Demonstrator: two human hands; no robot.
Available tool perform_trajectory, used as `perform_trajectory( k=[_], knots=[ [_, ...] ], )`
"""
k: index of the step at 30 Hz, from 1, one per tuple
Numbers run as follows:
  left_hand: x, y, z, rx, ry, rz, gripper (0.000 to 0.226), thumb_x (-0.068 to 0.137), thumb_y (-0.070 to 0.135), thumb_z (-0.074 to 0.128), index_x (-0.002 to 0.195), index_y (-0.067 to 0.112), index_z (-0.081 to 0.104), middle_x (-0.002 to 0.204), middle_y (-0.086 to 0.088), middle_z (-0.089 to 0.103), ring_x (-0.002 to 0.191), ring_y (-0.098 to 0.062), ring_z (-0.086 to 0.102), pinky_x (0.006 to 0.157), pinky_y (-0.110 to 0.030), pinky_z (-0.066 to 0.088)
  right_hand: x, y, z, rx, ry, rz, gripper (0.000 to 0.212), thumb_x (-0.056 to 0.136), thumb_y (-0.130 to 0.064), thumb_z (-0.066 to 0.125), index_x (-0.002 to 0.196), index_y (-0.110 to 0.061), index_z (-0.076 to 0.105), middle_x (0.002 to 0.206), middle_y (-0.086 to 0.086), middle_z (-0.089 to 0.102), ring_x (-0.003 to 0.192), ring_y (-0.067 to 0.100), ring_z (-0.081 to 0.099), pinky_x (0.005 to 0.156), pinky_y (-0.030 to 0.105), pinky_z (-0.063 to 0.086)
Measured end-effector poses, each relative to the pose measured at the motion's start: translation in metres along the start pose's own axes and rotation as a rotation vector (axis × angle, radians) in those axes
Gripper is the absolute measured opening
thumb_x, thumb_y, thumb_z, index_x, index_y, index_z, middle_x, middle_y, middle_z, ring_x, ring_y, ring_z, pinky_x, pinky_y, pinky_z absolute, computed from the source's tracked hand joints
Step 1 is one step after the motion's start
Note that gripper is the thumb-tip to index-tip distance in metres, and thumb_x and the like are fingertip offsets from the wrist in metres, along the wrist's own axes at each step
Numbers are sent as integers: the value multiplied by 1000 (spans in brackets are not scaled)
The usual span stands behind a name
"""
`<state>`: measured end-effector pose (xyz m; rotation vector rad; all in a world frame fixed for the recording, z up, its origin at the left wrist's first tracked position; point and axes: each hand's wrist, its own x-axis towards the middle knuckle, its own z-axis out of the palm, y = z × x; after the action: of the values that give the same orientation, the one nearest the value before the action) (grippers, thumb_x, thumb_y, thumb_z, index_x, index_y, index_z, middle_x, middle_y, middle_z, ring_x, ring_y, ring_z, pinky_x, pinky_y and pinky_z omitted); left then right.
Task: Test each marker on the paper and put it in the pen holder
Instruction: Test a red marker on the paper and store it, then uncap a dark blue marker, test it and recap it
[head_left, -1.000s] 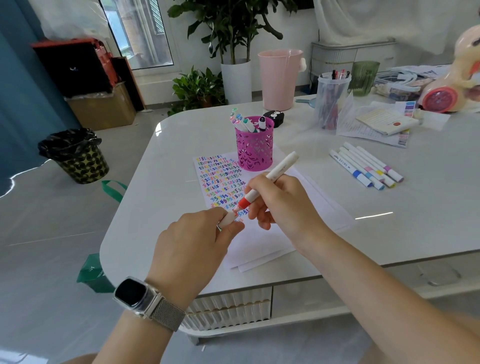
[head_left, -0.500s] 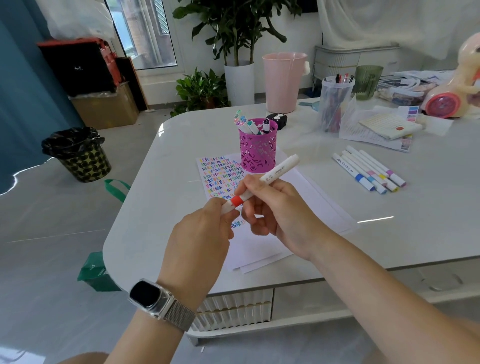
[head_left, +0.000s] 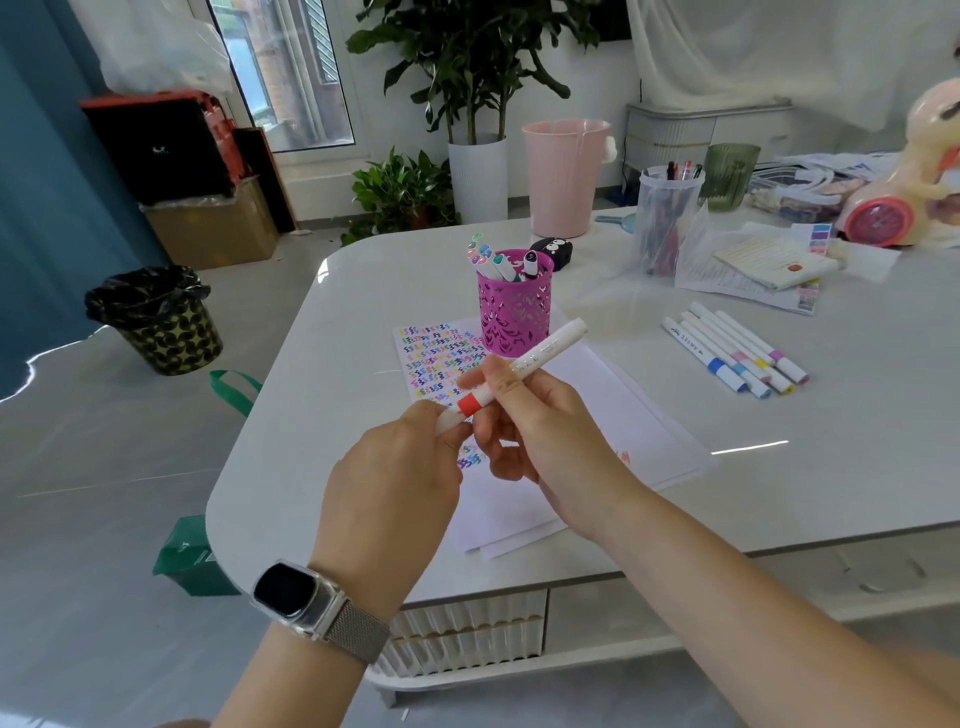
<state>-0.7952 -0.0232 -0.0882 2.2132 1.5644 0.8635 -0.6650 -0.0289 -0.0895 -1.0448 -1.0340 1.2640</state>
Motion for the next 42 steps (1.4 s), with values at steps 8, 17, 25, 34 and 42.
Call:
perform_trajectory(
  k=[8, 17, 25, 34, 42],
  knots=[
    [6, -8, -13, -105, -48, -163, 32, 95, 39, 42, 77, 17, 58, 68, 0, 65, 58, -15, 65, 64, -42, 56, 7, 10, -20, -906, 384, -445, 77, 86, -8, 64, 146, -34, 23, 118, -11, 46, 67, 2, 52, 58, 18, 47],
    [7, 3, -17, -613, -172, -388, 37, 93, 32, 50, 68, 9, 63, 57, 1, 64, 55, -10, 62, 60, -25, 48, 28, 30, -25, -1309, -44, -919, 22, 93, -26, 46, 99, -18, 65, 88, -3, 66, 78, 22, 52, 68, 36, 46],
    [6, -13, -9, -7, -66, -197, 18, 88, 32, 57, 106, 28, 57, 120, 5, 51, 121, -19, 36, 91, -21, 24, 74, 1, -55, -427, 515, -758, 13, 100, -15, 44, 110, -18, 37, 90, 3, 59, 69, 6, 64, 67, 20, 52],
    [9, -9, -8, -65, 23, -108, 9, 89, 27, 54, 95, 34, 53, 106, 14, 43, 115, -15, 41, 85, -18, 26, 136, -29, -65, -590, 587, -573, 26, 100, -16, 40, 124, -6, 45, 98, -2, 59, 79, 8, 56, 71, 14, 47],
    [10, -13, -8, -74, 58, -84, 12, 89, 26, 53, 91, 37, 49, 104, 15, 42, 109, -17, 47, 83, -19, 29, 139, -12, -61, -969, 316, -226, 58, 98, -20, 45, 150, -14, 19, 115, 2, 51, 107, 25, 43, 94, 35, 37]
  ],
)
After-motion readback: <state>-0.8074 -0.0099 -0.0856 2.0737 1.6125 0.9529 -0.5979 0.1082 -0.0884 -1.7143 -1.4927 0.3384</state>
